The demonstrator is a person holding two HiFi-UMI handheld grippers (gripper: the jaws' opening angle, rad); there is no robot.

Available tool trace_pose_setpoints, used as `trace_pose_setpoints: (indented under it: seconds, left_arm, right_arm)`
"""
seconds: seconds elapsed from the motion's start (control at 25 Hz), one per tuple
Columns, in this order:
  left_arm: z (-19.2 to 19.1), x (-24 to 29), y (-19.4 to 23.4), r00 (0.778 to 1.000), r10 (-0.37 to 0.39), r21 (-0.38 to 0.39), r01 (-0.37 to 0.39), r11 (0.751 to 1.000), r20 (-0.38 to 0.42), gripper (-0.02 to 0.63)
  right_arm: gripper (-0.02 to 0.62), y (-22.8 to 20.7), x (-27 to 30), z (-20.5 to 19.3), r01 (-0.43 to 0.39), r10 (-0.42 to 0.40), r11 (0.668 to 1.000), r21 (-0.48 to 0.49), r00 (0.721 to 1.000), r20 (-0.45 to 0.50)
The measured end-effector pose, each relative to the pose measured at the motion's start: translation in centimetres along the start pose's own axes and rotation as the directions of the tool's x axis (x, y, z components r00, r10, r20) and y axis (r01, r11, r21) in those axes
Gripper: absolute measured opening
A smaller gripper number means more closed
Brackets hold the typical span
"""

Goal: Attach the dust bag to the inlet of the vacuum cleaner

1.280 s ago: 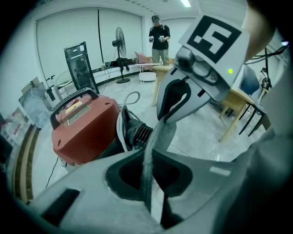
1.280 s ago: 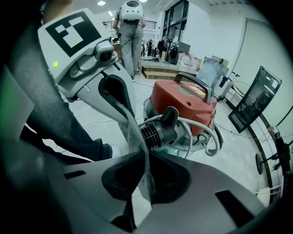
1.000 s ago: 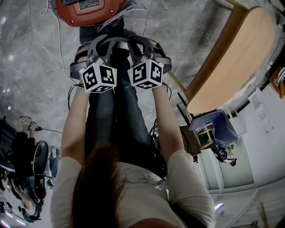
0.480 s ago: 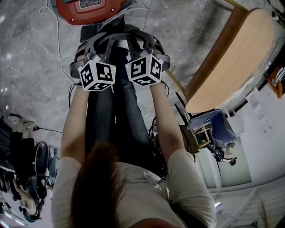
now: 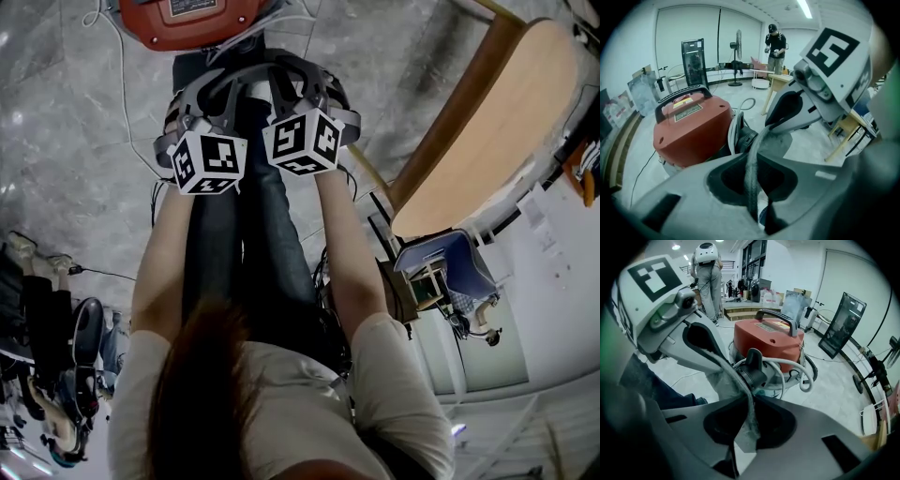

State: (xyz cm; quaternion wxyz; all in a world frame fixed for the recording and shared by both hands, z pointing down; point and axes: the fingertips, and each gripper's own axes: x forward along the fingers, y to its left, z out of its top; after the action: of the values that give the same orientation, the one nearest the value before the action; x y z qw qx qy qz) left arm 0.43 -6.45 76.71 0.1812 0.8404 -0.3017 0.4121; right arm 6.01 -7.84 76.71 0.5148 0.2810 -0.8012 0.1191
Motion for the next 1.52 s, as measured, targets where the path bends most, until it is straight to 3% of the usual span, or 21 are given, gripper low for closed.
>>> trace_pose_setpoints:
  seconds: [0.16,0.44,0.68,0.88,1.08,1.32,1.44,1.52]
  left_arm:
    - [-0.2,-0.1,-0.3,1.000,0.006,-0.008,-0.006,1.000,0.000,0.049]
    - [1.1,0.8,1.3,0.998,-0.055,0.080,0.056,0.995,-0.020,0.059]
    - [0.2,0.2,0.7,0.999,0.039,-0.068,-0.037,0.997,0.023,0.055]
    - [-0.2,0.2,-0.1,0.999,0.032,-0.077,-0.030,0.997,0.034,0.054]
    - [0.3,1.2,1.0,0.999,-0.052,-0.117,0.053,0.992,0.015,0.084]
    - [0.1,1.1,1.3,0.998,-0.065,-0.177,0.064,0.982,0.000,0.084]
    - [-0.3,1.1,0.7,0.992,-0.116,-0.221,0.105,0.970,-0.039,0.109]
    - [-0.4,0.9,0.2,0.987,-0.151,-0.245,0.132,0.960,-0.057,0.141]
  right_arm:
    - [0.051,0.1,0.2,0.0,-0.012,0.012,1.000,-0.022,1.000,-0.003]
    - [0.049,-0.4,-0.2,0.1,0.031,-0.036,0.992,0.120,0.998,0.042]
    - [0.054,-0.4,0.6,0.3,0.008,-0.009,0.999,0.033,1.000,0.019]
    - [0.057,-0.4,0.9,0.2,-0.027,0.027,1.000,-0.009,1.000,0.005]
    - [0.057,-0.9,0.6,-0.2,-0.022,0.021,0.997,0.069,1.000,0.015]
    - [0.057,-0.9,0.6,0.0,-0.024,0.022,0.991,0.132,1.000,0.011]
    - [0.078,-0.4,0.3,-0.2,-0.082,0.080,0.965,0.249,0.997,0.016]
    - [0.141,0.1,0.0,-0.1,-0.142,0.134,0.932,0.332,0.990,0.048]
